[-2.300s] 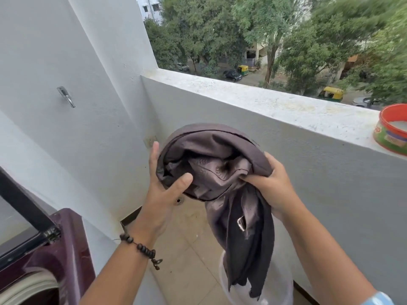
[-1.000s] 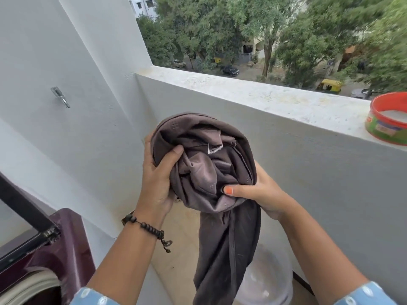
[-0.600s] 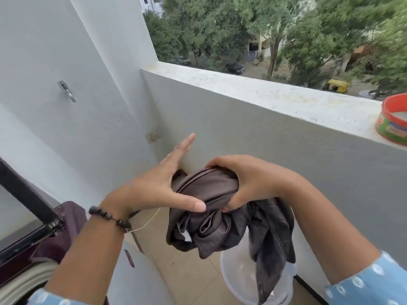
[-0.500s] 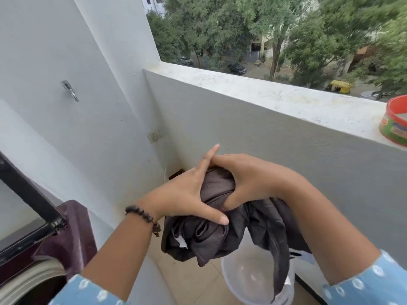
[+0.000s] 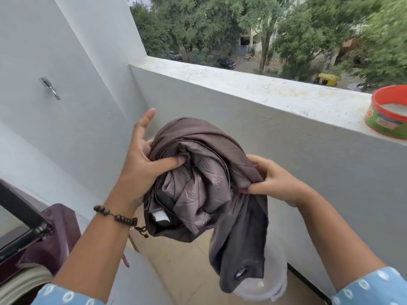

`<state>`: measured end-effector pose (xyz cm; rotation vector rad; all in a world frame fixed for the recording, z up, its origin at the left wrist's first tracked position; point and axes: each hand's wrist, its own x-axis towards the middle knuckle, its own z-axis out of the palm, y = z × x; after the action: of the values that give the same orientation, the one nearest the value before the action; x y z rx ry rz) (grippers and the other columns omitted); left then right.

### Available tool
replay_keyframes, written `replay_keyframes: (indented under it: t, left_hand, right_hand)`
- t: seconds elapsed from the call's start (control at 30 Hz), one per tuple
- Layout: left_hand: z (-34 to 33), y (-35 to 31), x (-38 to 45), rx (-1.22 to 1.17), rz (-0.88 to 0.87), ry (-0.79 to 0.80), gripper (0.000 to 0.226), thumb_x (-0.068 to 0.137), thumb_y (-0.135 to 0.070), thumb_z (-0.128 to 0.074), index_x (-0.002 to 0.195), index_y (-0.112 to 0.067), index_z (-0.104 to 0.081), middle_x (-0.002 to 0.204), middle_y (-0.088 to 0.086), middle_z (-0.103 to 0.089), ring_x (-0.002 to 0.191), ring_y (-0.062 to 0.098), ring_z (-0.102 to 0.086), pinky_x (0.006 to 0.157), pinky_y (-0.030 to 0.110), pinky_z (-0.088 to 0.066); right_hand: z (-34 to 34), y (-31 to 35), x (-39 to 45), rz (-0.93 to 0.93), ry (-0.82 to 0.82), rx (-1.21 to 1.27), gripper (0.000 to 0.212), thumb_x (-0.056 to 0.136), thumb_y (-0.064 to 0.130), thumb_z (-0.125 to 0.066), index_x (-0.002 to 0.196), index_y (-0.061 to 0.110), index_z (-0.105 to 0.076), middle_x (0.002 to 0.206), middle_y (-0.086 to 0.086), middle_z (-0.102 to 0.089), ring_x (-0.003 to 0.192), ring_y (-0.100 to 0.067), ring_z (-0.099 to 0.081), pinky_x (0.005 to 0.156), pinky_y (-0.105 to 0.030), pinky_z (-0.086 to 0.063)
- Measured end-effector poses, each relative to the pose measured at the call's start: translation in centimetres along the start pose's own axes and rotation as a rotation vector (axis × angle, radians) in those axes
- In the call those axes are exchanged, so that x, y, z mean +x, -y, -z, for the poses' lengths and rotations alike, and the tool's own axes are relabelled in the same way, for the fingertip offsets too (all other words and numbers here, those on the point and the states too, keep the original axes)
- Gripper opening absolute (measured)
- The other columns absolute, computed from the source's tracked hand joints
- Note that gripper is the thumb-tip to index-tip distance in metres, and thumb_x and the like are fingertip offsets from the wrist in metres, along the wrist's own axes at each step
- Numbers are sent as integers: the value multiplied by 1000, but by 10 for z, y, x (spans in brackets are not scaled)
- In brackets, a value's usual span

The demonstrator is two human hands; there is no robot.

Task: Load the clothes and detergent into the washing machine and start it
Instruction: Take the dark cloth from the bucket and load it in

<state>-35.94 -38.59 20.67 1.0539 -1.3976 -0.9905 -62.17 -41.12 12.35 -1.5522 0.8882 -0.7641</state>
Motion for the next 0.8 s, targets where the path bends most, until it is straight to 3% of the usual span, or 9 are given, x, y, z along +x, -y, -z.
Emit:
replay_keyframes:
  t: [0.1, 0.2, 0.33, 0.47, 0.53, 0.63, 0.7, 0.8]
  left_hand:
    - [8, 4, -2, -47, -26, -32, 100, 63, 12, -76, 146, -22, -31, 79, -4, -73, 69, 7, -68, 64, 23, -55]
    - [7, 5, -3, -125, -61, -121, 87, 72, 14, -67, 146, -14, -31, 82, -11, -73, 74, 3, -68, 66, 19, -55]
    - [2, 4, -4, -249, -73, -243, 75, 80, 14, -57, 146, -12, -31, 84, -15, -74, 78, 1, -68, 66, 18, -54]
    - [0, 5, -9, -354, -72, -349, 75, 76, 4, -59, 144, -17, -36, 82, -13, -73, 76, 4, -68, 64, 21, -55]
    - [-2, 6, -9, -398, -83, -418, 71, 78, 4, -59, 144, -16, -37, 82, -14, -73, 77, 4, -68, 65, 20, -54]
    - [-12, 9, -9, -449, -99, -554, 64, 82, 3, -61, 141, -10, -41, 89, -10, -72, 84, 8, -68, 72, 23, -55]
    - [-19, 13, -11, -477, -72, -616, 64, 80, 0, -63, 140, -7, -41, 97, -4, -71, 89, 11, -68, 77, 27, -55]
    - [-21, 24, -16, -450, 11, -541, 71, 77, -7, -65, 143, -8, -37, 128, 12, -62, 110, 21, -64, 89, 35, -55]
  right_hand:
    - [5, 11, 1, 154, -130, 246, 37, 72, -4, -62, 104, 15, -68, 96, -4, -72, 88, -18, -68, 78, -28, -54]
    - [-8, 24, 6, 270, -171, 438, 35, 75, -3, -56, 97, 20, -70, 92, -4, -69, 84, -17, -64, 76, -26, -52]
    - [-37, 21, 11, 253, -69, 577, 37, 80, 7, -59, 115, 18, -62, 105, -4, -68, 92, -19, -65, 82, -29, -54]
    - [-50, 10, 11, 221, 42, 468, 99, 66, 40, -86, 147, 21, -32, 147, -4, -47, 133, -26, -48, 108, -43, -40]
    - [-55, 6, 9, 176, 82, 370, 114, 60, 44, -88, 151, 26, -22, 152, 2, -40, 138, -18, -42, 111, -38, -38]
    - [-65, 1, 9, 96, 89, 253, 118, 60, 31, -91, 151, 32, -17, 149, 12, -42, 134, -6, -44, 108, -27, -41]
    - [-72, -1, 11, 64, -23, 244, 103, 64, 13, -87, 147, 31, -28, 140, 10, -53, 127, -8, -53, 103, -29, -46]
    - [-70, -4, 12, 68, -201, 304, 83, 67, 2, -83, 136, 27, -45, 124, 6, -66, 114, -11, -63, 93, -29, -52]
